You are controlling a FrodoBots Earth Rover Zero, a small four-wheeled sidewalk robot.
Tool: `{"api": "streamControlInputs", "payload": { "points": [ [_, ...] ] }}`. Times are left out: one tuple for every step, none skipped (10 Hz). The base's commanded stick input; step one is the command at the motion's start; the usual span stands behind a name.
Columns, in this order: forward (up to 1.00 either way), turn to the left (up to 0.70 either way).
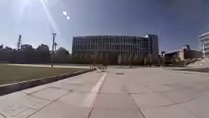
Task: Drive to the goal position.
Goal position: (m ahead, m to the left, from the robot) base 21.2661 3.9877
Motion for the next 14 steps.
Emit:
{"api": "streamControlInputs", "payload": {
  "points": [
    [0.06,0.00],
    [0.06,0.00],
    [0.06,0.00],
    [0.06,0.00],
    [0.06,0.00],
    [0.06,0.00],
    [0.06,0.00],
    [0.06,0.00],
    [0.06,0.00],
    [0.06,0.00],
    [0.06,0.00],
    [0.06,0.00],
    [0.06,0.00],
    [0.06,0.00]
  ]
}}
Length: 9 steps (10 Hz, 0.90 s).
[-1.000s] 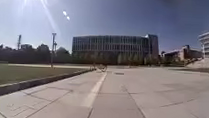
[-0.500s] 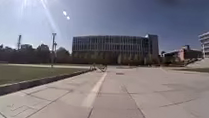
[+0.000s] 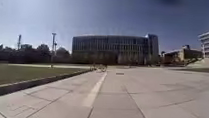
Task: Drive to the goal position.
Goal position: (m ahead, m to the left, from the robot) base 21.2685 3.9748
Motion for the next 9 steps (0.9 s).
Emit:
{"api": "streamControlInputs", "payload": {
  "points": [
    [0.06,0.00],
    [0.06,0.00],
    [0.06,0.00],
    [0.06,0.00],
    [0.06,0.00],
    [0.06,0.00],
    [0.06,0.00],
    [0.06,0.00],
    [0.06,0.00]
  ]
}}
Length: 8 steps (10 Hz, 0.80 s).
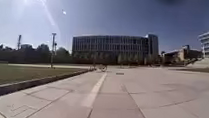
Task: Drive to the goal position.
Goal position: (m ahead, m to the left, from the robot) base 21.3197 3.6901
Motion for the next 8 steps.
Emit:
{"api": "streamControlInputs", "payload": {
  "points": [
    [0.06,0.00],
    [0.06,0.00],
    [0.06,0.00],
    [0.06,0.00],
    [0.06,0.00],
    [0.06,0.00],
    [0.06,0.00],
    [0.06,0.00]
  ]
}}
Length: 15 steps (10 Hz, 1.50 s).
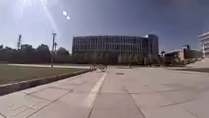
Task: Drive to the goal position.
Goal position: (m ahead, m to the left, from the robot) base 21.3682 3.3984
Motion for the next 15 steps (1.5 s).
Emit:
{"api": "streamControlInputs", "payload": {
  "points": [
    [0.06,0.00],
    [0.06,0.00],
    [0.06,0.00],
    [0.06,0.00],
    [0.06,0.00],
    [0.06,0.00],
    [0.06,0.00],
    [0.06,0.00],
    [0.06,0.00],
    [0.06,0.00],
    [0.06,0.00],
    [0.06,0.00],
    [0.06,0.00],
    [0.06,0.00],
    [0.06,0.00]
  ]
}}
